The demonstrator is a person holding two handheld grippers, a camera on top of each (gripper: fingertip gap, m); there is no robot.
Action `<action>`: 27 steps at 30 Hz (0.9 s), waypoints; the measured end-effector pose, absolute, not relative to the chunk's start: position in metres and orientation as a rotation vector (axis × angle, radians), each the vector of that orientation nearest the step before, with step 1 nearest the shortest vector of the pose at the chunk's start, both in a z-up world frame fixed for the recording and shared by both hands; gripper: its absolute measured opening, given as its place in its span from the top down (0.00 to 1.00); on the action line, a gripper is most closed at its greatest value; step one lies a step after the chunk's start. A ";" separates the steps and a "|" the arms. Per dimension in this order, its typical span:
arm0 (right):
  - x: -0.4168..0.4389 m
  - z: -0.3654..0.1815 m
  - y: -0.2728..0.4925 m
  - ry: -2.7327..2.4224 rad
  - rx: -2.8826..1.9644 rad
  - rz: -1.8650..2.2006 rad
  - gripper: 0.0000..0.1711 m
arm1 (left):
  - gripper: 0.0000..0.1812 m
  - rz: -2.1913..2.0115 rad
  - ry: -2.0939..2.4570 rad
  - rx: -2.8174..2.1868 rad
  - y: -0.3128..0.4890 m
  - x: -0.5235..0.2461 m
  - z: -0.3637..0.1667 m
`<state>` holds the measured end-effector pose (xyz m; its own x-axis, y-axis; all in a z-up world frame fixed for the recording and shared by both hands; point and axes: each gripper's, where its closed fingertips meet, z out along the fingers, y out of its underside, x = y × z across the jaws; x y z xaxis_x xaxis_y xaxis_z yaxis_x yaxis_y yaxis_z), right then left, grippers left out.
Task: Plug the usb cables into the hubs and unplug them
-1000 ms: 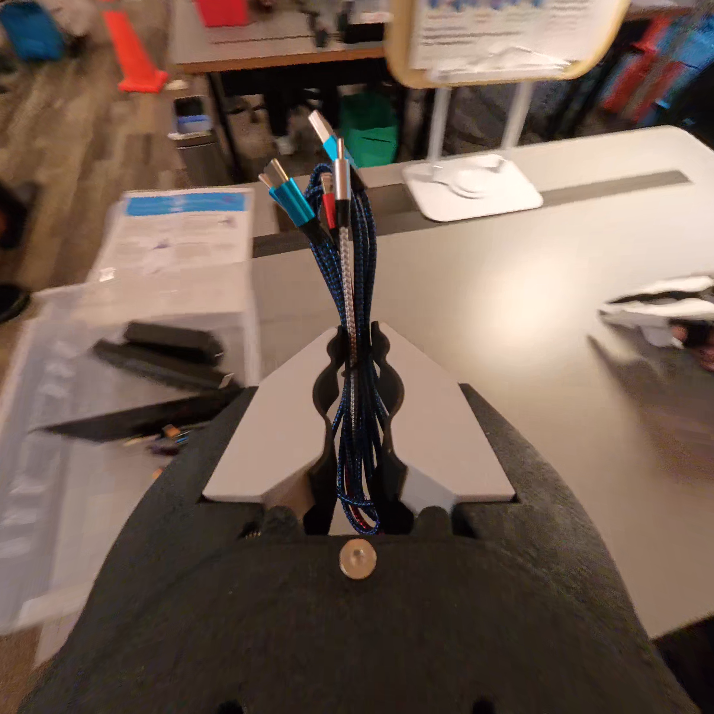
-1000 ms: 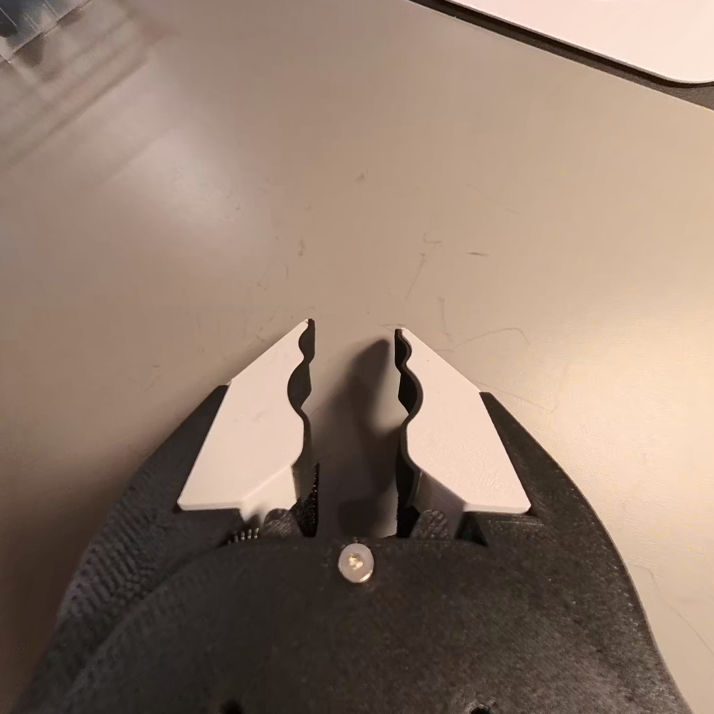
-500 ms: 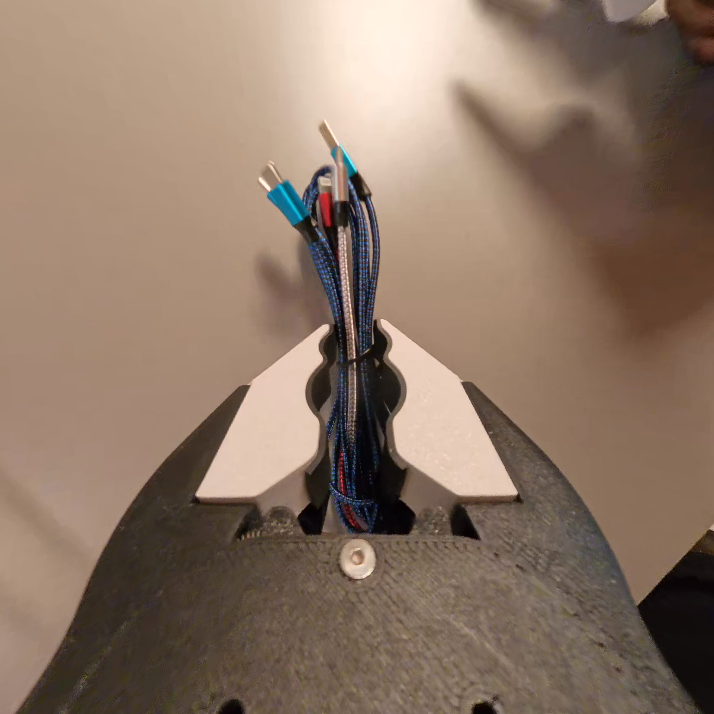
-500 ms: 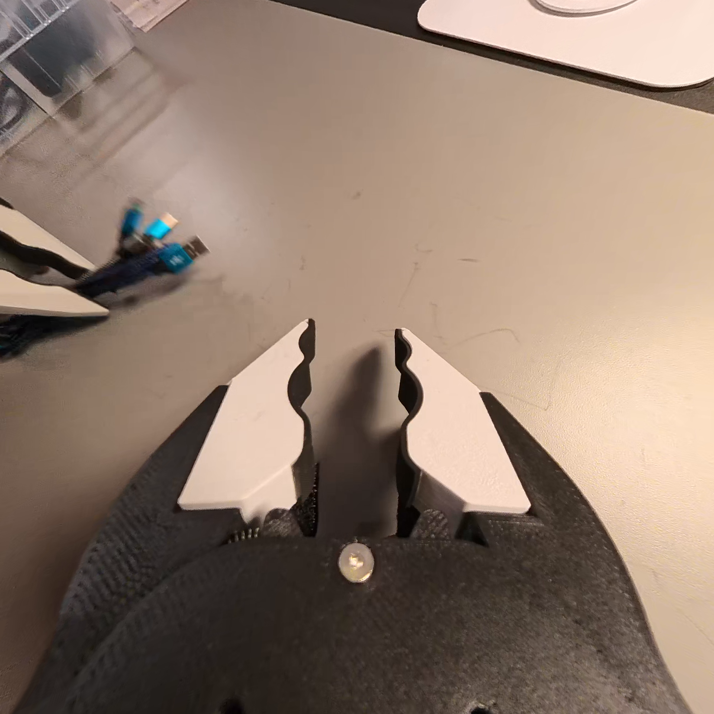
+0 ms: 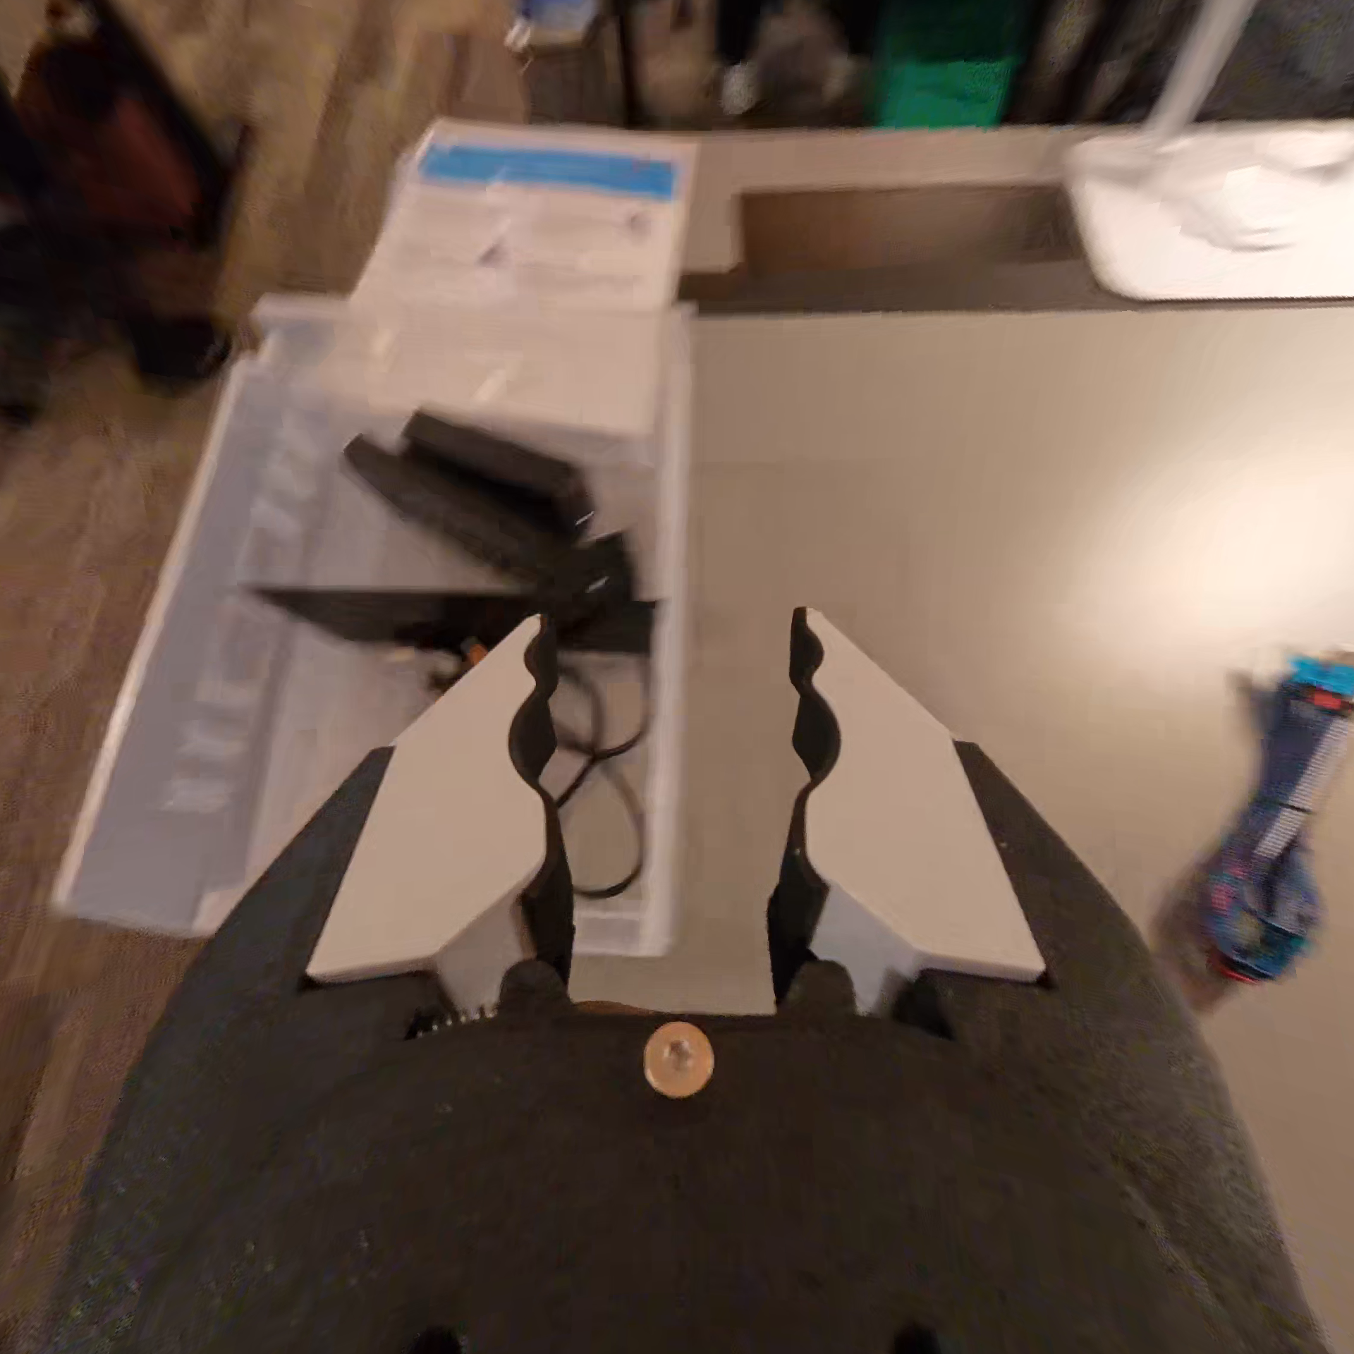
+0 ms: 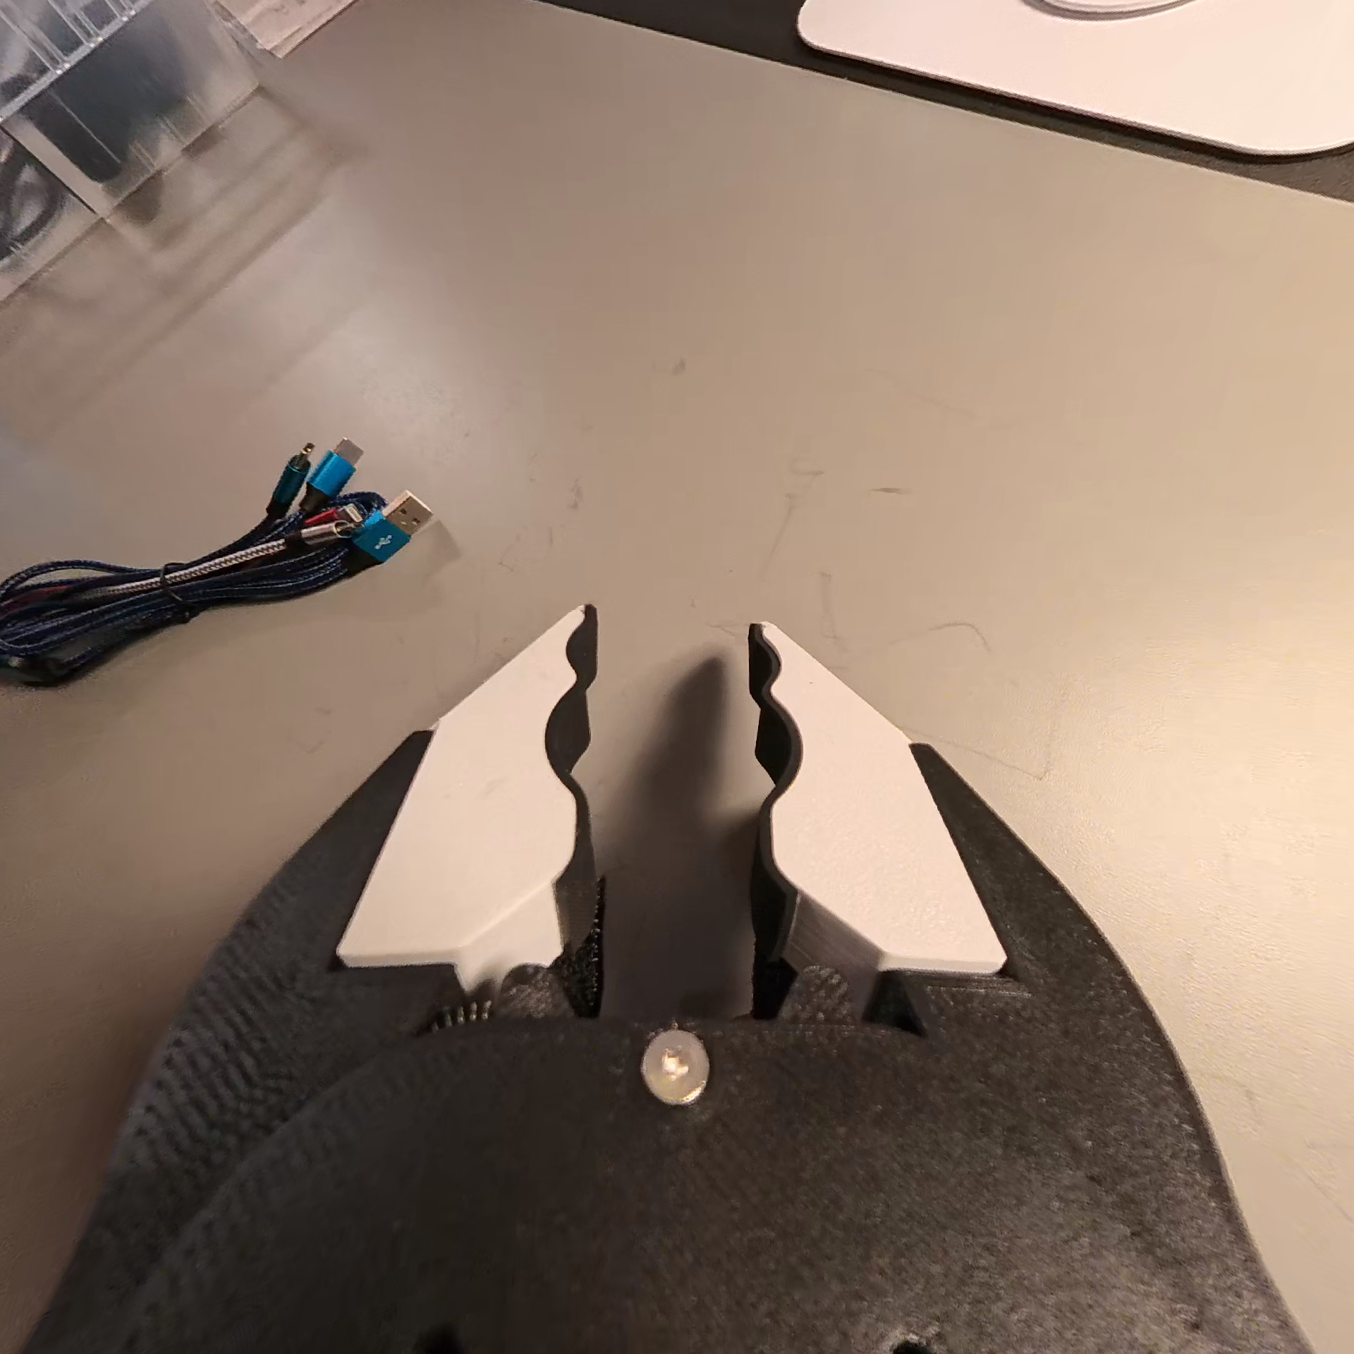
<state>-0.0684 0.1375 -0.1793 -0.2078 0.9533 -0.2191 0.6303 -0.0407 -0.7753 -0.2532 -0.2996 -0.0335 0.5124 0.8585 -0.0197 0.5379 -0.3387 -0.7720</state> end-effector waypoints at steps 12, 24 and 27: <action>-0.068 -0.181 0.136 -1.866 -1.656 1.112 0.75 | 0.56 0.298 -1.643 -2.268 -0.386 -0.310 -0.186; -0.068 -0.180 0.135 -1.869 -1.661 1.138 0.76 | 0.92 0.455 -1.537 -2.331 -0.393 -0.316 -0.194; -0.068 -0.179 0.136 -1.864 -1.661 1.143 0.76 | 0.92 0.459 -1.500 -2.188 -0.392 -0.317 -0.172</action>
<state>-0.0680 0.1357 -0.1792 -0.2193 0.9499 -0.2229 0.6292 -0.0369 -0.7764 -0.3172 -0.3915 -0.1721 0.3546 0.9348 -0.0213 0.7869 -0.3106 -0.5333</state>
